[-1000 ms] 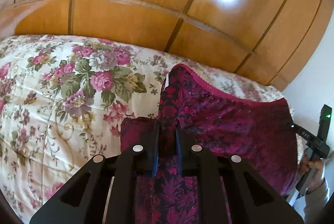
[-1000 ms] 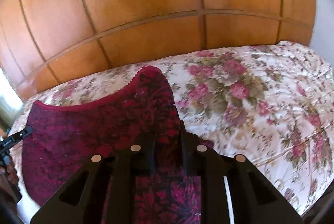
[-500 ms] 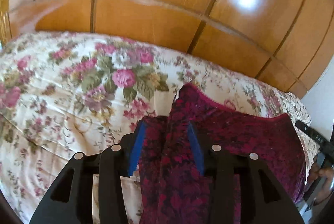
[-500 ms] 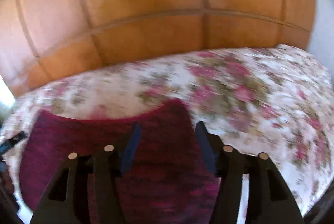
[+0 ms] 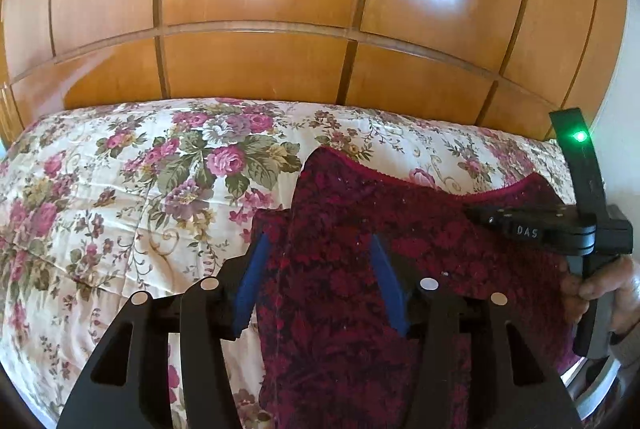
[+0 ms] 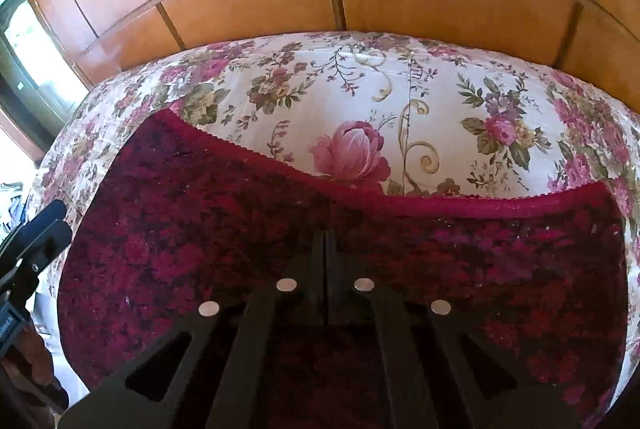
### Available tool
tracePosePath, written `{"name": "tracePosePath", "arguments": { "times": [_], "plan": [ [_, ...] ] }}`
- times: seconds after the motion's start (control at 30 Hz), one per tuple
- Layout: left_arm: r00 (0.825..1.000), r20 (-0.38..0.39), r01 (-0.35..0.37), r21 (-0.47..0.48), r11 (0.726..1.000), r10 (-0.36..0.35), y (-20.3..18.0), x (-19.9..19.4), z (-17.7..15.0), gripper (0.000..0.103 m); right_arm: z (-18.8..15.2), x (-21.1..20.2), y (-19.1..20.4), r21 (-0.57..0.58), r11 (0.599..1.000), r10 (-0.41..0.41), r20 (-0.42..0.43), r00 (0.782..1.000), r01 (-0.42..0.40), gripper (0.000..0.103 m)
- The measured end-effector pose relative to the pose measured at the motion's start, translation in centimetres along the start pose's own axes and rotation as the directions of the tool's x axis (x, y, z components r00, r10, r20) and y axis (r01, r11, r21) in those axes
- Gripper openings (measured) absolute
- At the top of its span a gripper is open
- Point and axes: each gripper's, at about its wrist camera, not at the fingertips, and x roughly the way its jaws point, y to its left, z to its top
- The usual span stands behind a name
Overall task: Fold small clothes
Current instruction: 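Press the folded sweater flat with both tools, smoothing the ribbed edge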
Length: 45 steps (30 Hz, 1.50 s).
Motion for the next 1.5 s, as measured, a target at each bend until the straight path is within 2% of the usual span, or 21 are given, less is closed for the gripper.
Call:
{"name": "tracePosePath", "arguments": {
  "times": [0.33,0.6,0.83,0.9,0.97,1.0,1.1,1.17,1.2,1.23,1.27,1.33,1.37,1.4,1.43,1.5],
  "plan": [
    [1.000,-0.013,-0.010,-0.020,1.000,0.010,0.3,0.1,-0.5,0.052,0.2,-1.5,1.0,-0.038,0.999,-0.033,0.049,0.998,0.035,0.000],
    [0.999,-0.033,-0.029,-0.026,0.999,0.028,0.8,0.6,-0.7,0.052,1.6,-3.1,0.8,-0.001,0.999,-0.039,0.129,0.991,0.039,0.000],
    [0.995,-0.096,-0.026,-0.051,0.998,0.021,1.6,2.3,-1.3,0.052,1.1,-0.2,0.0,0.033,0.997,-0.065,0.086,0.994,0.063,0.000],
    [0.994,-0.105,-0.029,-0.026,0.999,0.026,1.5,2.9,-1.5,0.042,0.9,0.5,-0.2,0.045,0.997,-0.070,0.078,0.994,0.067,0.000],
    [0.992,-0.123,-0.012,-0.023,1.000,0.009,1.3,3.5,-1.6,0.024,0.9,0.9,-0.4,0.063,0.996,-0.072,0.076,0.995,0.067,0.000],
    [0.993,-0.122,-0.014,-0.018,1.000,0.011,1.2,3.6,-1.6,0.022,1.0,0.9,-0.4,0.065,0.995,-0.079,0.082,0.993,0.074,0.000],
    [0.992,-0.127,-0.015,-0.029,0.999,0.011,1.3,4.1,-1.5,0.020,1.3,1.0,-0.5,0.075,0.990,-0.124,0.099,0.987,0.116,0.000],
    [0.987,-0.153,0.030,-0.124,0.992,-0.049,2.6,4.6,-1.3,0.020,1.4,1.6,-1.3,0.111,0.988,-0.114,0.079,0.990,0.105,0.000],
    [0.984,-0.146,0.074,-0.194,0.978,-0.103,3.6,4.2,-1.2,0.020,1.4,1.4,-1.6,0.126,0.987,-0.109,0.081,0.991,0.099,0.000],
    [0.984,-0.129,0.092,-0.219,0.971,-0.122,3.8,3.8,-1.2,0.020,1.2,0.9,-1.8,0.135,0.987,-0.097,0.094,0.991,0.083,0.000],
    [0.986,-0.105,0.103,-0.232,0.967,-0.130,4.0,3.1,-1.1,0.020,1.1,0.4,-1.9,0.134,0.988,-0.085,0.105,0.991,0.070,0.000],
    [0.995,-0.048,0.077,-0.187,0.979,-0.088,3.7,1.2,-0.7,0.020,0.7,-0.8,-2.0,0.128,0.989,-0.089,0.129,0.988,0.073,0.001],
    [0.997,-0.032,0.068,-0.164,0.984,-0.074,3.3,0.6,-0.5,0.025,0.4,-1.4,-2.2,0.135,0.988,-0.090,0.138,0.986,0.071,0.011],
    [0.997,0.000,0.073,-0.113,0.991,-0.073,2.5,-0.3,-0.2,0.028,0.1,-2.1,-2.5,0.150,0.987,-0.075,0.150,0.986,0.052,0.025],
    [0.996,0.016,0.083,-0.076,0.994,-0.082,1.8,-0.9,0.0,0.036,-0.4,-3.1,-2.9,0.166,0.985,-0.063,0.177,0.982,0.034,0.053],
    [0.993,0.036,0.110,0.010,0.994,-0.111,-0.2,-1.6,0.3,0.049,-1.1,-4.5,-3.3,0.172,0.985,-0.063,0.201,0.978,0.028,0.056]
  ]
}}
